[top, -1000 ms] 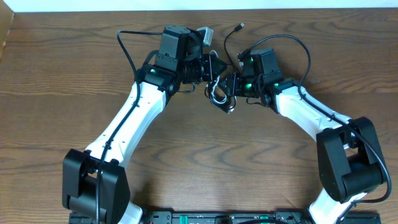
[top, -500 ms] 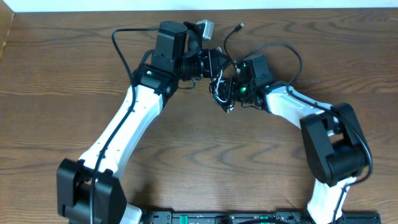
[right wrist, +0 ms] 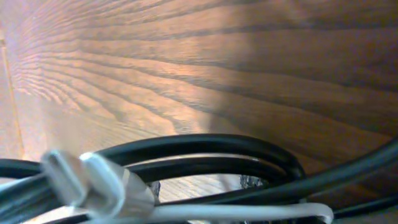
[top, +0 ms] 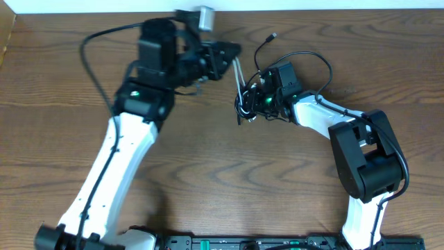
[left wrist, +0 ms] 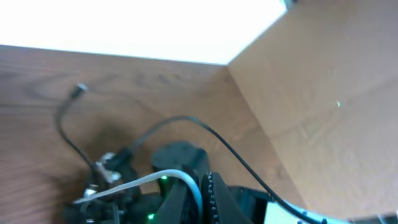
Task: Untangle cables
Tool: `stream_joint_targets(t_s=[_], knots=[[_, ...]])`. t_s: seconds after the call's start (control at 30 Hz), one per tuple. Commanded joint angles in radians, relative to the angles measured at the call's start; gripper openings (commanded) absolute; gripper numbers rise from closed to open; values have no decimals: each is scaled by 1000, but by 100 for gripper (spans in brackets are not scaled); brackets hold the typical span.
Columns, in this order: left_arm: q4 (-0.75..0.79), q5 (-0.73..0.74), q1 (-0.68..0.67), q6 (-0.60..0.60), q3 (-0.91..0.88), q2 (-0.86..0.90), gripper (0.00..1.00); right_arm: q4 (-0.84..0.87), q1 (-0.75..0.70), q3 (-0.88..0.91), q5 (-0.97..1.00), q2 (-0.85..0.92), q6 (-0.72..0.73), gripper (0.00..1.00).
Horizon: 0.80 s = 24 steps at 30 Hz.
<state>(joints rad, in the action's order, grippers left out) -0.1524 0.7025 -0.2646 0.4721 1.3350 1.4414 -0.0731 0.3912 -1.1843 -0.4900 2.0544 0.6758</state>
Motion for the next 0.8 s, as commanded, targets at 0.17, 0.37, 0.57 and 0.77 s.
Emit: stream_joint_targets(t_s=[0.17,0.37,0.57,0.77], knots=[[58,19,151,24,31,-240,7,-26,-7,14,65,71,53,38],[57,20,206,24,31,-326,8,-28,-9,14,65,72,54,38],[-24,19,207,19,31,-332,7,-26,-16,13,39,72,53,37],[-243,19,181,-86,30,-222,8,-40,-66,8,-3,53,16,47]])
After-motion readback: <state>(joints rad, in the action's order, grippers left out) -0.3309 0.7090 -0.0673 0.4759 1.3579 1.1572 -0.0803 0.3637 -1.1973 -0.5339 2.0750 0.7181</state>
